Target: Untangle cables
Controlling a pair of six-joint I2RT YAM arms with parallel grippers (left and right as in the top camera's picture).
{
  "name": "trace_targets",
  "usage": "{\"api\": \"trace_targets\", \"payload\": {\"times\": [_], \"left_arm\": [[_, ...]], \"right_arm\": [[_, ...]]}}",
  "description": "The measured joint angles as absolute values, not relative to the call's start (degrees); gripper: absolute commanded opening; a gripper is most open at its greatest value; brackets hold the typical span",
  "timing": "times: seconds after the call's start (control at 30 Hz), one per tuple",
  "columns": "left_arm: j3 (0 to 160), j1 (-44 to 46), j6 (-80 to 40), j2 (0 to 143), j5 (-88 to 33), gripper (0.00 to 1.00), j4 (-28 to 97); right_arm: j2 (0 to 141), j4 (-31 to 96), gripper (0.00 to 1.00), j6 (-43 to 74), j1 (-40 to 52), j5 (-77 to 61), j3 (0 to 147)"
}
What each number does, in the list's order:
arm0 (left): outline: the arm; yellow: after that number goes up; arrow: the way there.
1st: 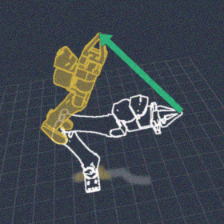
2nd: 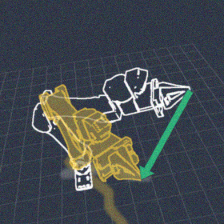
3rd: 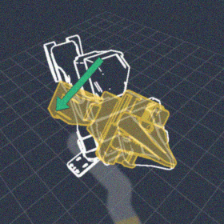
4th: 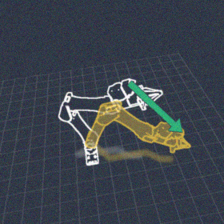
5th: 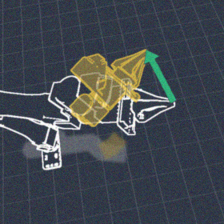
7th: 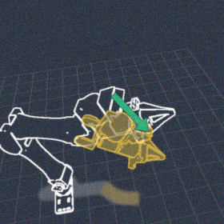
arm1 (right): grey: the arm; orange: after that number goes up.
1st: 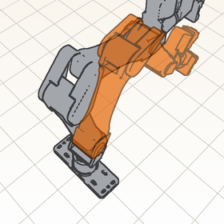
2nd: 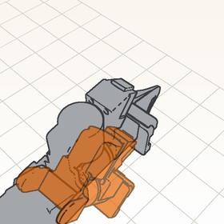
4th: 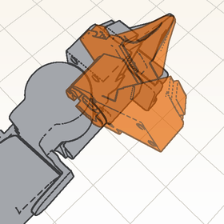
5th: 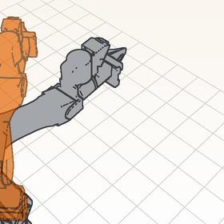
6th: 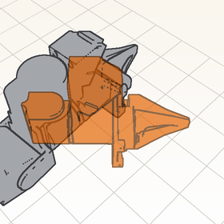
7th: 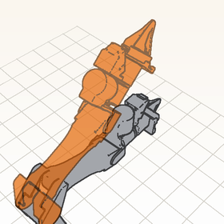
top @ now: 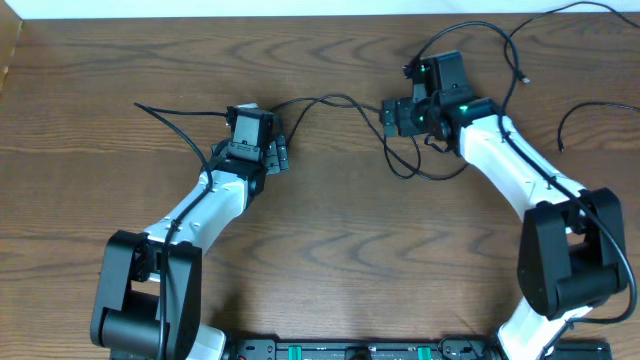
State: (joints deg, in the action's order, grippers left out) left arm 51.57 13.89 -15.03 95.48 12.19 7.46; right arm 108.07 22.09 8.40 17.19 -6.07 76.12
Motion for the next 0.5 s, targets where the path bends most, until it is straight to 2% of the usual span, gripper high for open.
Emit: {"api": "trace_targets", "payload": {"times": [0.5], "left_arm": [[51.5,13.9,-15.0,95.5,12.2,0.93,7.5]], "right_arm": [[117.6,14.6,0.99,4.7,19.8,-7.2,76.1]]}}
